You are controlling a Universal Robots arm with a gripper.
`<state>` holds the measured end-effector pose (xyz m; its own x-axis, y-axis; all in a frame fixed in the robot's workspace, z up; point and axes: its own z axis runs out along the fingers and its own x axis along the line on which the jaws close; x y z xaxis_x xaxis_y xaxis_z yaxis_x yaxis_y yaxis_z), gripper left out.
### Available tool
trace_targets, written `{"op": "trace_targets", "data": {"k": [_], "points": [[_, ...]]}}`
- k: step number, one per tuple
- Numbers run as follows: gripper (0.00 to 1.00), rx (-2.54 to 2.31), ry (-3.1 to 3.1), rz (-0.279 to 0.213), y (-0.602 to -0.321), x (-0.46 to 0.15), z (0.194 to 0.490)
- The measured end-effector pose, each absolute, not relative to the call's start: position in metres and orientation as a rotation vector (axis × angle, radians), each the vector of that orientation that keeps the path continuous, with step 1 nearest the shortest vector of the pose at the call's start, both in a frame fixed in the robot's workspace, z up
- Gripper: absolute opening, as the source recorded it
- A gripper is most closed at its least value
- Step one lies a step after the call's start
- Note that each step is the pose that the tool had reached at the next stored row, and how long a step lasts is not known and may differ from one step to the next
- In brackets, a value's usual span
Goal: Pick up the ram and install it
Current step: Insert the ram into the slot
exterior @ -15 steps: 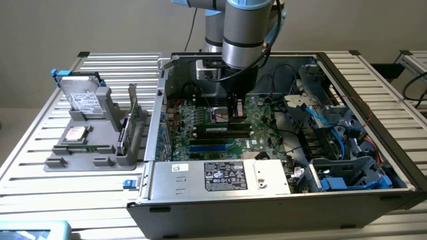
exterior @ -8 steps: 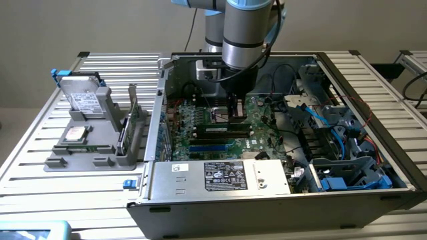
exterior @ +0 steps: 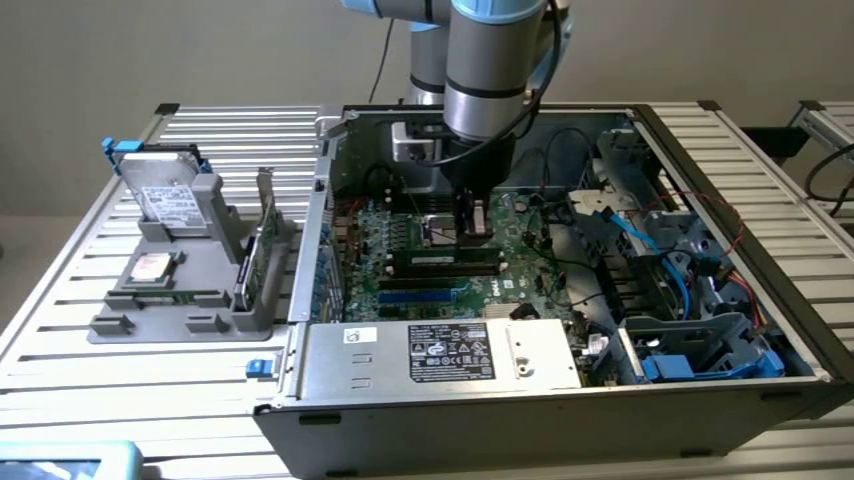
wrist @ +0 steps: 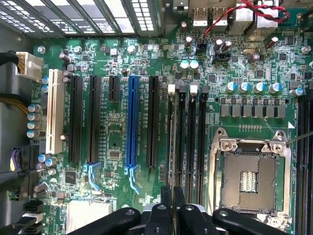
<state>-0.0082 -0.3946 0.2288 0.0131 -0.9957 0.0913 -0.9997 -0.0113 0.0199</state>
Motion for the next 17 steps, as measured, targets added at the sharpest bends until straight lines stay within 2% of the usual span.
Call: {"op": "trace_targets", "data": {"k": [17], "points": [[0.13, 2.179, -2.152, 0.078, -0.3962, -0.0082, 0.2273]]}}
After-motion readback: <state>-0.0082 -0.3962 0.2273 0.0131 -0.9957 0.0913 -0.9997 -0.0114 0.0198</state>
